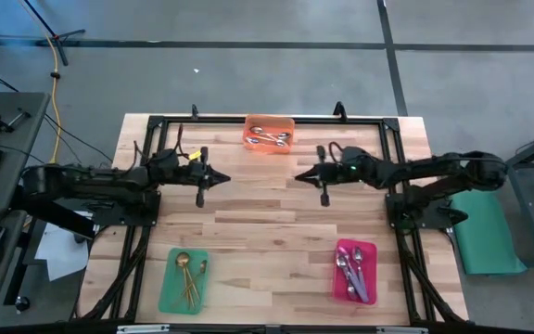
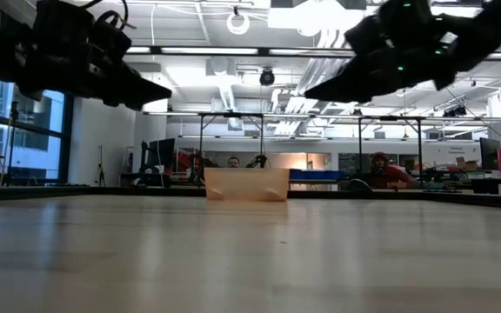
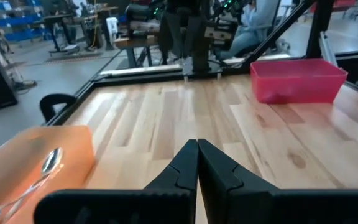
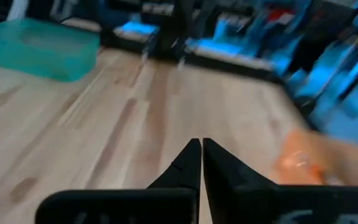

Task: Sort silverware by color (type)
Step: Return to Home Position

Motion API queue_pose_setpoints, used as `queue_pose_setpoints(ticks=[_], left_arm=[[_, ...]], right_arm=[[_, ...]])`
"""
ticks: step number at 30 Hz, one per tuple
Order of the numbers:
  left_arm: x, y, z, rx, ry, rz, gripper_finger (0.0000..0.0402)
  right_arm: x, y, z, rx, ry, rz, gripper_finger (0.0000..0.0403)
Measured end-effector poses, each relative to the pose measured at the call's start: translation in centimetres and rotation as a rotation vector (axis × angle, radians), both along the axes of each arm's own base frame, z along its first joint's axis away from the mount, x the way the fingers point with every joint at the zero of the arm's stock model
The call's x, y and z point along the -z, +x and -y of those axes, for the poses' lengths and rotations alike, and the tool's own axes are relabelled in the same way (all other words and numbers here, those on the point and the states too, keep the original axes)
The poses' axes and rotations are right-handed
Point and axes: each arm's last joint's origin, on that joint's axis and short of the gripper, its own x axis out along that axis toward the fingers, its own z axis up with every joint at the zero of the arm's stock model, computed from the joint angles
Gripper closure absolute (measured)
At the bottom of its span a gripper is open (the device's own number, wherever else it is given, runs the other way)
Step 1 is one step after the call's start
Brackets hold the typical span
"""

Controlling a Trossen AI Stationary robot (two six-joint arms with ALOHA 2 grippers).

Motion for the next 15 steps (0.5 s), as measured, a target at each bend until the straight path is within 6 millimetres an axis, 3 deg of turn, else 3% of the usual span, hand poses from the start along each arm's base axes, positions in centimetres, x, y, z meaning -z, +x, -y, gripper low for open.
queue_pose_setpoints(ticks=[15], left_arm=[[-1.4, -3.0, 0.3, -0.068, 0.013, -0.024, 0.0401]], right_arm=[[1.7, -10.2, -0.6, 0.117, -0.046, 0.313, 0.0403]])
